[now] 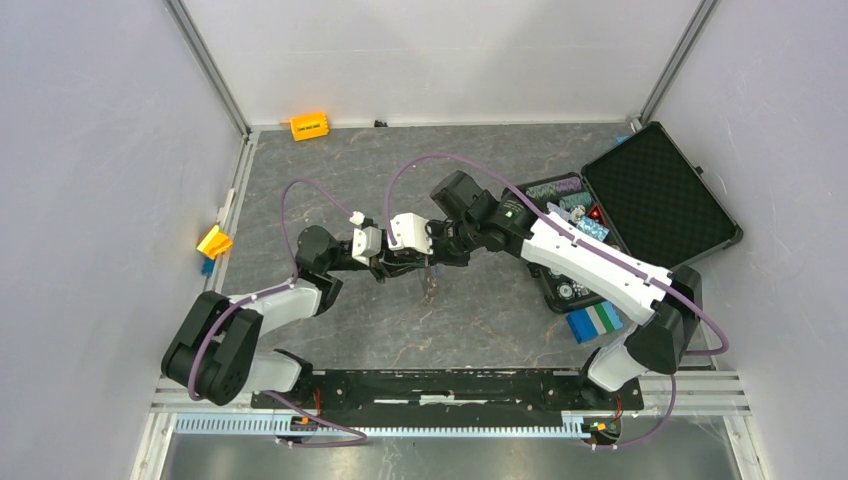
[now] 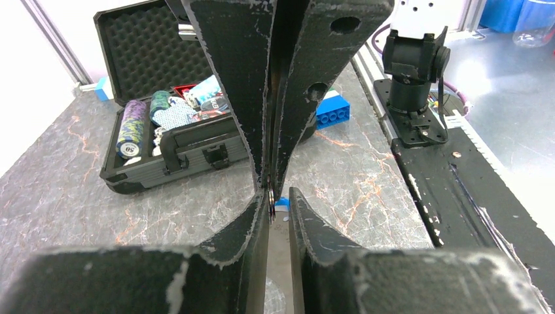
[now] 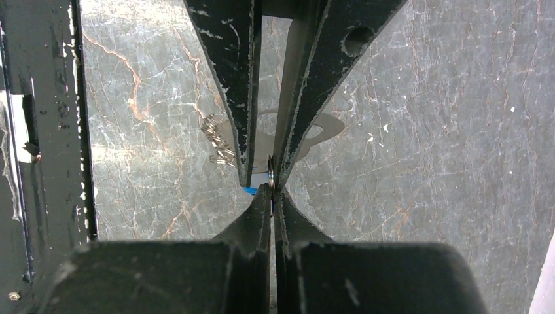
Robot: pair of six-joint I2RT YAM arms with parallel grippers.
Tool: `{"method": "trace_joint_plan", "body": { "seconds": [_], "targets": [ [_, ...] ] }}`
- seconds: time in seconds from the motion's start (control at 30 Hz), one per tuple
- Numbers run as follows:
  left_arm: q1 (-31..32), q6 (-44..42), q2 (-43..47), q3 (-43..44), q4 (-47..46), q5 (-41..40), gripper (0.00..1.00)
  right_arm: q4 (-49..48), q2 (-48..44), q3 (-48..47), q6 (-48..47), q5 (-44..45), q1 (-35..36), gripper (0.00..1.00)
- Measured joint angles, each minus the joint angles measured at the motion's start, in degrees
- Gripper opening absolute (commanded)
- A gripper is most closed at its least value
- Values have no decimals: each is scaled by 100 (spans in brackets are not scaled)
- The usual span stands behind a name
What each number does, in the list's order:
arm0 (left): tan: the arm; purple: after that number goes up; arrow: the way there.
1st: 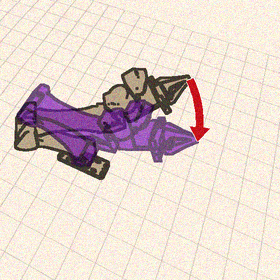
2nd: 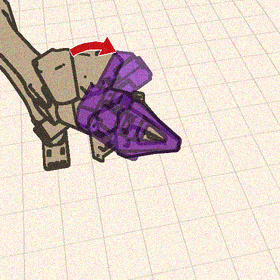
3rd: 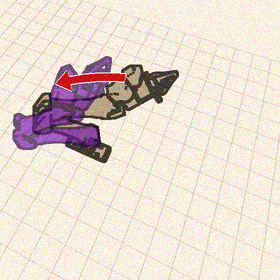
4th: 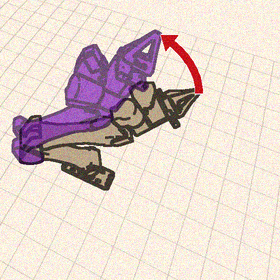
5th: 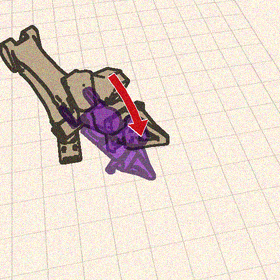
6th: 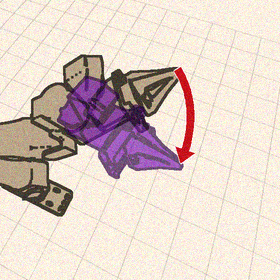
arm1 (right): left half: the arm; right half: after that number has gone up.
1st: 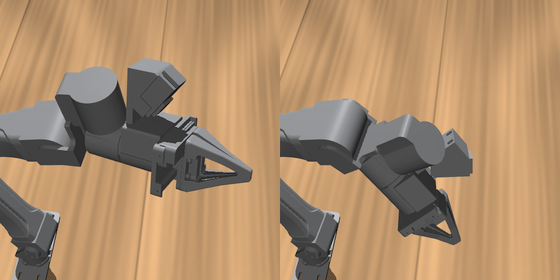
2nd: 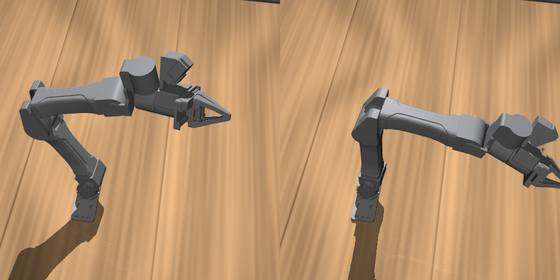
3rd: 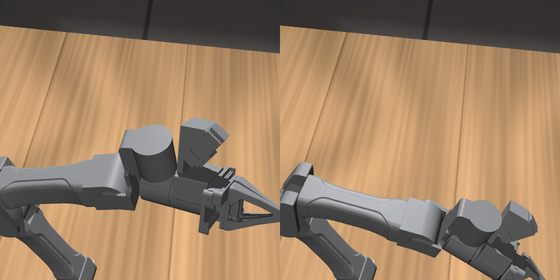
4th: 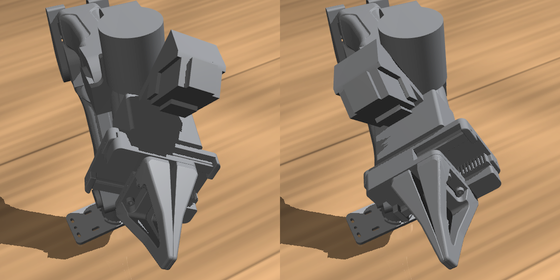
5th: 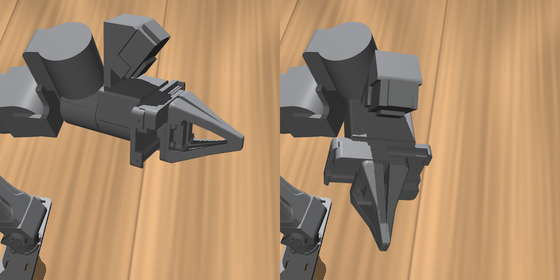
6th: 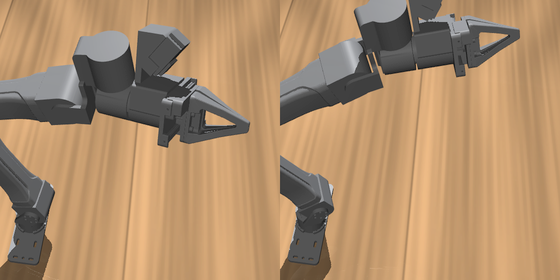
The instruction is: Put the keys on the keyring
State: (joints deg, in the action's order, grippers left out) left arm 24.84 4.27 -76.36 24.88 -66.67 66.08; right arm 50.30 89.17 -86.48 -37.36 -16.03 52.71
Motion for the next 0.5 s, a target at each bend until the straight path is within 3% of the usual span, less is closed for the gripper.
{"method": "trace_joint_plan", "body": {
  "seconds": [0.2,0.33,0.5],
  "targets": [
    [-2,0,0,0,0,-4,15,2,0,0,0,-7,0,0],
    [-2,2,0,0,2,-46,2,13,0,2,0,-42,0,0],
    [-2,15,2,-13,2,-98,2,4,0,7,0,-39,-7,0]
  ]
}}
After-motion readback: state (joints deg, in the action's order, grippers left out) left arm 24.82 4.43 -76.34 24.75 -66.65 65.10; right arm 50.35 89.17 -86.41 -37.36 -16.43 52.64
